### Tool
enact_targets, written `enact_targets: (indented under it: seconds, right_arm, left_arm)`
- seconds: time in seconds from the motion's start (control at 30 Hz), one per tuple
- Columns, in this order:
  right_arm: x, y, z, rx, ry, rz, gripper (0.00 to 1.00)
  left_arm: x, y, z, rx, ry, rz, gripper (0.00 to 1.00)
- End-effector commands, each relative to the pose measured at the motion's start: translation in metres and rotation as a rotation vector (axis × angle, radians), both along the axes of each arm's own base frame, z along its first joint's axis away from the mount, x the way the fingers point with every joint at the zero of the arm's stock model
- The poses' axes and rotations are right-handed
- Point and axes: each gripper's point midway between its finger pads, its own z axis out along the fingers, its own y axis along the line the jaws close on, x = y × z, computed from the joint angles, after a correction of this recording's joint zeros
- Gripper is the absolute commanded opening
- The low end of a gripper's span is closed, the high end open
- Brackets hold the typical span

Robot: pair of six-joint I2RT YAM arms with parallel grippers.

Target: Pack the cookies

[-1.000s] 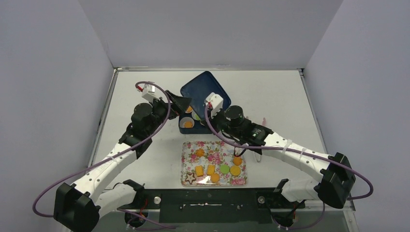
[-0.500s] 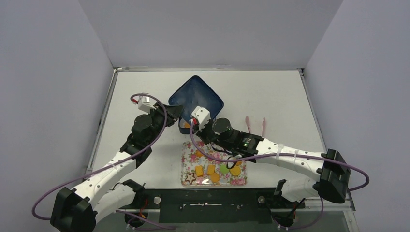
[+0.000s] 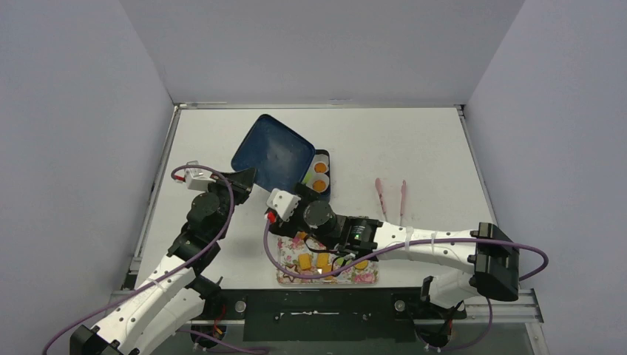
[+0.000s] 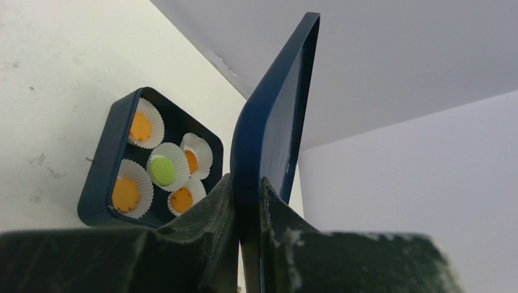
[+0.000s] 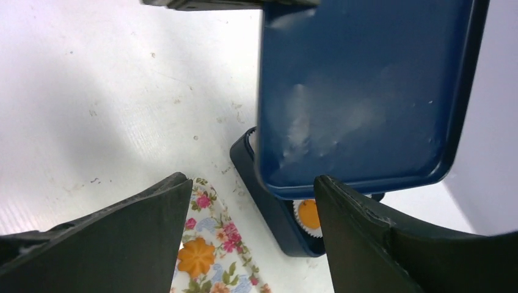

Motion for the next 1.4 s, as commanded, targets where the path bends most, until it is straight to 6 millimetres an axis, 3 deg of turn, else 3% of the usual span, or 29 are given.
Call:
enact_targets:
  seconds: [0.0, 0.17, 0.43, 0.6, 0.73, 0.97, 1.1, 1.27, 1.37]
  right_arm:
    - [0.001, 0.013, 0.028, -0.03, -0.22, -0.013, 0.77]
    - [0.001, 0.021, 0.025, -0.098, -0.383, -0.059, 0.81]
    - [0.016, 0.046, 0.013, -0.193, -0.491, -0.085, 0.8]
    - [0.028, 0.05, 0.012, -0.236, -0.592, -0.156, 0.69]
    - [0.032, 0.052, 0.01, -0.247, -0.618, -0.179, 0.5]
    - [0.033, 0.053, 0.018, -0.151, -0.56, -0.198, 0.13]
    - [0.034, 0.051, 0.029, -0.04, -0.476, -0.209, 0.01]
    - [0.042, 0.044, 0.042, 0.127, -0.329, -0.228, 0.0]
    - [0.052, 0.039, 0.05, 0.26, -0.2, -0.23, 0.0]
  left_arm:
    - [-0.001, 0.023, 0.009, -0.064, 0.018, 0.118, 0.0]
    - [-0.004, 0.034, 0.0, -0.091, 0.114, 0.184, 0.0]
    - [-0.006, 0.037, 0.006, -0.075, 0.124, 0.19, 0.0]
    - [-0.006, 0.036, 0.011, -0.048, 0.119, 0.181, 0.0]
    - [-0.008, 0.039, 0.017, -0.038, 0.093, 0.183, 0.0]
    - [-0.008, 0.044, 0.029, 0.025, 0.052, 0.195, 0.25]
    - [-0.009, 0.051, 0.037, 0.072, 0.018, 0.217, 0.41]
    - [-0.015, 0.063, 0.055, 0.148, -0.038, 0.251, 0.66]
    - [-0.017, 0.074, 0.062, 0.198, -0.067, 0.293, 0.74]
